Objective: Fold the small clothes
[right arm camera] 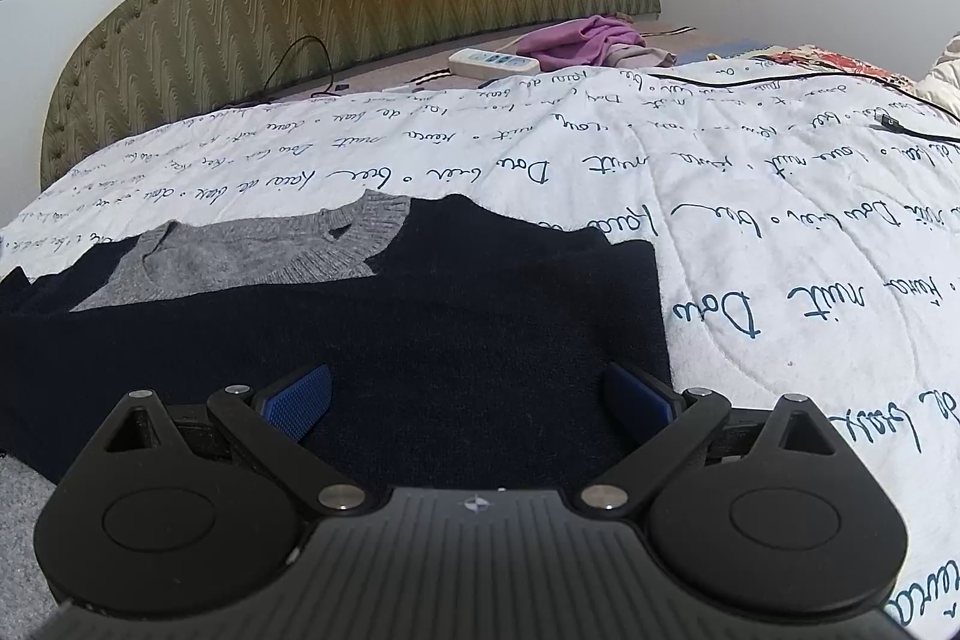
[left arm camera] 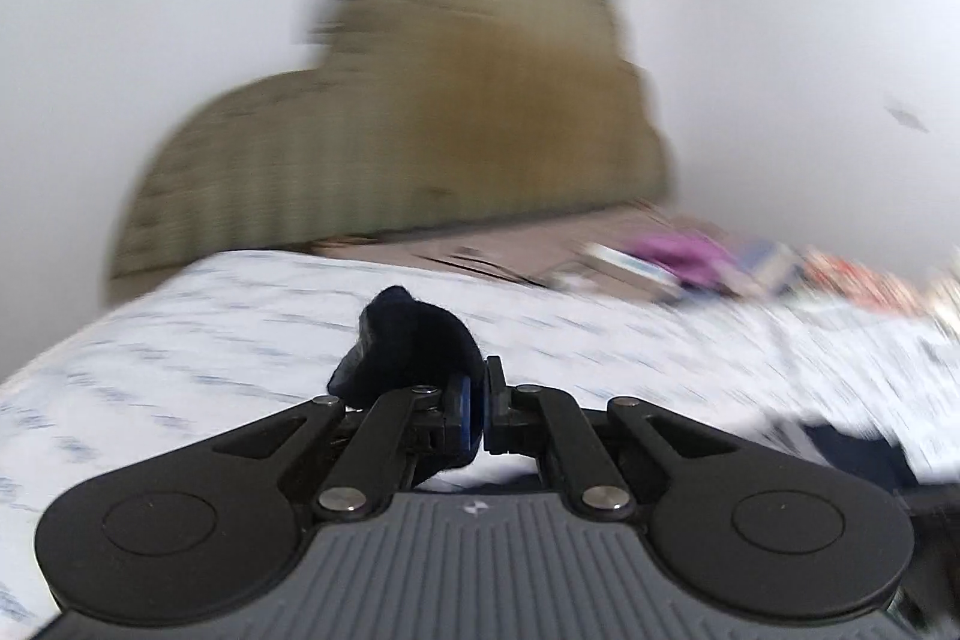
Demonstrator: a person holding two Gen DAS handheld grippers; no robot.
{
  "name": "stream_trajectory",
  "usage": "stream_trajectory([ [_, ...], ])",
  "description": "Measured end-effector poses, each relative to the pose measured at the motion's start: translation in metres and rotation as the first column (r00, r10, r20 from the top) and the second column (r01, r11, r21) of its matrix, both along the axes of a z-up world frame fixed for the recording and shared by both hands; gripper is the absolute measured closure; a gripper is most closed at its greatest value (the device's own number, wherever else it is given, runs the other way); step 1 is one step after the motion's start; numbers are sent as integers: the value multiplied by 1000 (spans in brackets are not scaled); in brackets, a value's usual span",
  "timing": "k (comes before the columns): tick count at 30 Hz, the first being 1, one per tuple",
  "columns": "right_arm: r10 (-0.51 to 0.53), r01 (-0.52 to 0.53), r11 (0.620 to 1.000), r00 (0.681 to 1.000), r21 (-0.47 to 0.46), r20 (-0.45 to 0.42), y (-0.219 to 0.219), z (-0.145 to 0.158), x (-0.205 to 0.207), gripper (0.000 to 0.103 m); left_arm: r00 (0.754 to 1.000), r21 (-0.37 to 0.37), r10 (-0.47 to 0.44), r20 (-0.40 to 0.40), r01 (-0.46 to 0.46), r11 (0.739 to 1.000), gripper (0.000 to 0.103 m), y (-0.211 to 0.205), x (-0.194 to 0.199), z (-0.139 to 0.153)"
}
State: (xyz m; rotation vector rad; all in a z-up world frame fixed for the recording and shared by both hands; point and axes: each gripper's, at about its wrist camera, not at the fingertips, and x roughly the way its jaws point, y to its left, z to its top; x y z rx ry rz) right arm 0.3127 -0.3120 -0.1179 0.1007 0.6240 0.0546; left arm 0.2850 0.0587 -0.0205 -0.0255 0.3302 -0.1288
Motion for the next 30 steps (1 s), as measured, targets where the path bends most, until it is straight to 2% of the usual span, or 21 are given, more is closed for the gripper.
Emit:
stream_trajectory([
  [2, 0, 0, 1000, 1000, 3, 1, -1, 0, 0, 6, 995, 51, -96, -25, 97, 994, 100, -46, -12, -15],
  [4, 0, 0, 1000, 1000, 7, 2, -1, 0, 0, 6, 980, 141, -185, -71, 193, 971, 99, -91, -23, -36],
  [7, 0, 0, 1000, 1000, 12, 3, -1, 0, 0, 6, 941, 270, -284, -185, 326, 906, 98, -136, -35, -70],
  [9, 0, 0, 1000, 1000, 18, 5, -2, 1, -1, 6, 925, 322, -288, -246, 359, 876, 95, -147, -39, -83],
  [10, 0, 0, 1000, 1000, 21, 5, -3, 1, -1, 6, 929, 342, -278, -245, 351, 872, 93, -147, -44, -86],
  [11, 0, 0, 1000, 1000, 24, 6, -3, 1, -1, 6, 933, 343, -275, -230, 342, 875, 88, -142, -48, -84],
  [12, 1, -1, 1000, 1000, 29, 7, -4, 1, -1, 5, 934, 320, -275, -227, 339, 885, 82, -136, -49, -81],
  [13, 1, -1, 999, 1000, 34, 8, -5, 1, -1, 5, 933, 276, -276, -230, 335, 901, 63, -127, -52, -77],
  [14, 2, -2, 999, 1000, 39, 9, -5, 0, -1, 5, 933, 211, -274, -231, 324, 922, 36, -113, -53, -72],
  [16, 2, -3, 999, 1000, 45, 10, -6, 1, -1, 5, 949, 93, -244, -198, 266, 959, 14, -90, -64, -62],
  [18, 3, -3, 999, 1000, 43, 9, -5, 0, 0, 5, 965, 2, -194, -178, 198, 980, 14, -68, -68, -58],
  [19, 3, -4, 999, 1000, 38, 7, -4, 0, 0, 4, 967, -44, -165, -193, 159, 986, 15, -55, -69, -59],
  [21, 6, -6, 1000, 1000, 21, 2, -2, 0, 1, 4, 965, -135, -124, -233, 94, 986, 14, -37, -67, -64],
  [23, 16, -16, 1000, 1000, 0, -10, 2, 0, 2, 2, 957, -219, -112, -266, 53, 974, 13, -23, -64, -75],
  [25, 20, -21, 999, 999, -32, -27, 6, 3, 5, 1, 946, -239, -100, -309, 25, 971, 13, -19, -61, -89],
  [27, -1, -2, 998, 999, -59, -50, 14, 14, 7, 3, 953, -240, -109, -283, 40, 970, 5, -20, -66, -88],
  [28, -13, 11, 1000, 999, -28, -43, 19, 23, 4, 3, 950, -238, -120, -288, 50, 970, 1, -21, -66, -90],
  [30, 43, -42, 993, 999, 109, -7, 31, 40, -4, 0, 947, -214, -116, -299, 52, 975, 1, -26, -64, -91],
])
